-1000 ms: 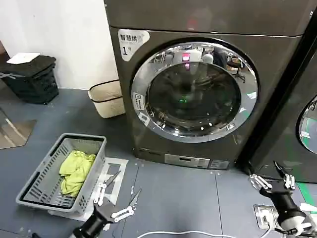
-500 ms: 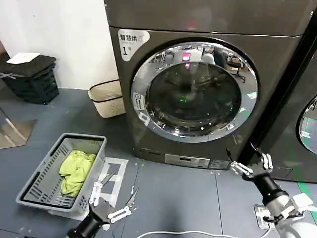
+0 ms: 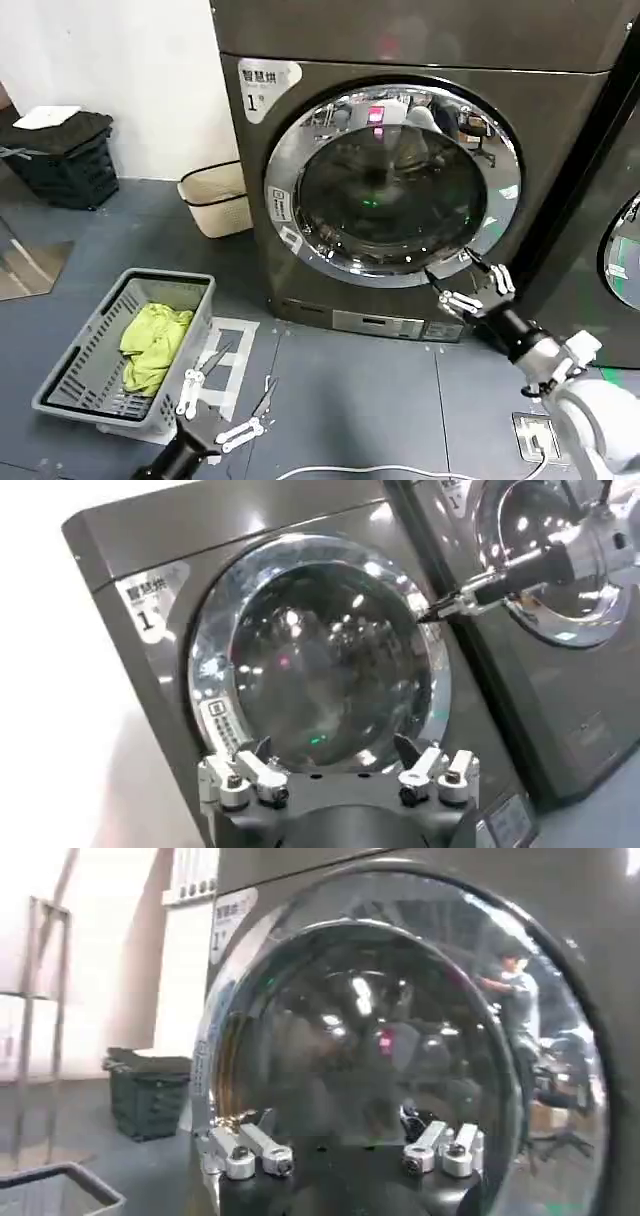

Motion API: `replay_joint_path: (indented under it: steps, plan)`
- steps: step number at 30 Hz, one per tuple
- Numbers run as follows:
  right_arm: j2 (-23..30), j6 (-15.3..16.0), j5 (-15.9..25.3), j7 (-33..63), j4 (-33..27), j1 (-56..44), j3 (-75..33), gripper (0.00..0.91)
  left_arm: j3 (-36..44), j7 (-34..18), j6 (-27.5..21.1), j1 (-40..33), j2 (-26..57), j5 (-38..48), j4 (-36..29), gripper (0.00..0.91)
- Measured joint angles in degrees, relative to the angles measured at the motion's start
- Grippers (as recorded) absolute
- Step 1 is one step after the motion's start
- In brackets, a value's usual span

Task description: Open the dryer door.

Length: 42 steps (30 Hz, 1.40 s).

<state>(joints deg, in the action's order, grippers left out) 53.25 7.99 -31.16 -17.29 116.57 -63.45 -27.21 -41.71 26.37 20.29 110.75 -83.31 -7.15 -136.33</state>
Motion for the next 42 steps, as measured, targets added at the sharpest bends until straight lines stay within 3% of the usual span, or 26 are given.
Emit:
replay_joint_path:
  steps: [20,42]
  plan:
    - [0.7,-0.6,0.2,0.4,-8.5,17.5,16.6,0.907,0.1,0.1,-0.1,-0.1,-1.2,-1.1,0.0,0.907]
    - [6.6,-0.1,2.1,1.6,-16.9,30.6,28.3,0.907,0.0,0.4,-0.1,0.0,-2.3,-1.5,-0.4,0.907]
